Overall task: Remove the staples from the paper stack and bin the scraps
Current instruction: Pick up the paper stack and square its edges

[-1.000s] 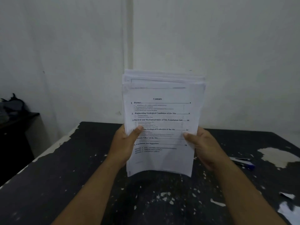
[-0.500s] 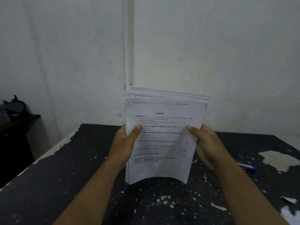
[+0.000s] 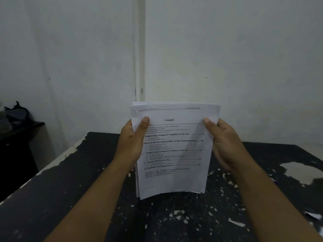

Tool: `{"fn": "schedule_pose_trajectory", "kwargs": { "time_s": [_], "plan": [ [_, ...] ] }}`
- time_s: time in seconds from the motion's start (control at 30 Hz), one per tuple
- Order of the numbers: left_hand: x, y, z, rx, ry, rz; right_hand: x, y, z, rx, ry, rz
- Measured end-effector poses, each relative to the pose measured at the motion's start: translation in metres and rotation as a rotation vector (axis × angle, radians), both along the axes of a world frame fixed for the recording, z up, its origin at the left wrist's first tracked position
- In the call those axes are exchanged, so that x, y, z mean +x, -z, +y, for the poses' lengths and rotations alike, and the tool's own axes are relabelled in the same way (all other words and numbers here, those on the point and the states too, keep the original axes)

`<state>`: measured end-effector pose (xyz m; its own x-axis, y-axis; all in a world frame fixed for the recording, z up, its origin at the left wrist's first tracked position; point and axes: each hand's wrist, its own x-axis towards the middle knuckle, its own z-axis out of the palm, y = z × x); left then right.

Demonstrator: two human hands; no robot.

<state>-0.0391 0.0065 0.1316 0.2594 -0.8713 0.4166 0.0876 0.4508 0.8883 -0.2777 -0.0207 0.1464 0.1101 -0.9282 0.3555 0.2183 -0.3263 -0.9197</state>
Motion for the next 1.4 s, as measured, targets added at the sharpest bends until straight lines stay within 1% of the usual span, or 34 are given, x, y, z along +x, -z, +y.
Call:
{"fn": "schedule_pose_trajectory", "kwargs": {
  "time_s": [0.13, 0.3, 0.43, 0.63, 0.77, 0.87, 1.03, 1.13, 1.23, 1.3, 1.4],
  "plan": [
    [0.001, -0.012, 0.001, -0.041, -0.039, -0.026, 0.003, -0.008, 0.0, -0.021, 0.022, -0.047],
    [0.001, -0.022, 0.002, -0.135, -0.038, -0.028, 0.009, -0.015, 0.003, -0.024, 0.005, -0.167],
    [0.003, -0.021, 0.001, -0.142, -0.052, -0.027, 0.013, -0.012, 0.003, -0.03, 0.08, -0.107],
    [0.002, -0.025, -0.002, -0.22, -0.088, -0.07, 0.019, -0.017, 0.002, -0.048, 0.193, 0.017],
    [0.0, -0.03, -0.004, -0.283, -0.175, -0.143, 0.025, -0.022, 0.0, -0.027, 0.366, 0.05],
    [-0.004, -0.03, -0.005, -0.267, -0.252, -0.156, 0.031, -0.024, -0.003, -0.017, 0.44, 0.039],
    [-0.007, -0.032, -0.005, -0.229, -0.298, -0.16, 0.04, -0.028, -0.004, -0.027, 0.51, 0.048],
    [-0.008, -0.036, -0.005, -0.221, -0.315, -0.143, 0.043, -0.031, -0.004, -0.024, 0.526, 0.016],
    [-0.011, -0.038, -0.004, -0.241, -0.326, -0.182, 0.046, -0.032, -0.003, -0.035, 0.558, 0.051],
    [-0.011, -0.039, -0.002, -0.256, -0.299, -0.18, 0.045, -0.032, -0.003, -0.04, 0.58, 0.084],
    [-0.006, -0.036, 0.0, -0.269, -0.247, -0.18, 0.041, -0.033, -0.004, -0.032, 0.583, 0.075]
  ]
}}
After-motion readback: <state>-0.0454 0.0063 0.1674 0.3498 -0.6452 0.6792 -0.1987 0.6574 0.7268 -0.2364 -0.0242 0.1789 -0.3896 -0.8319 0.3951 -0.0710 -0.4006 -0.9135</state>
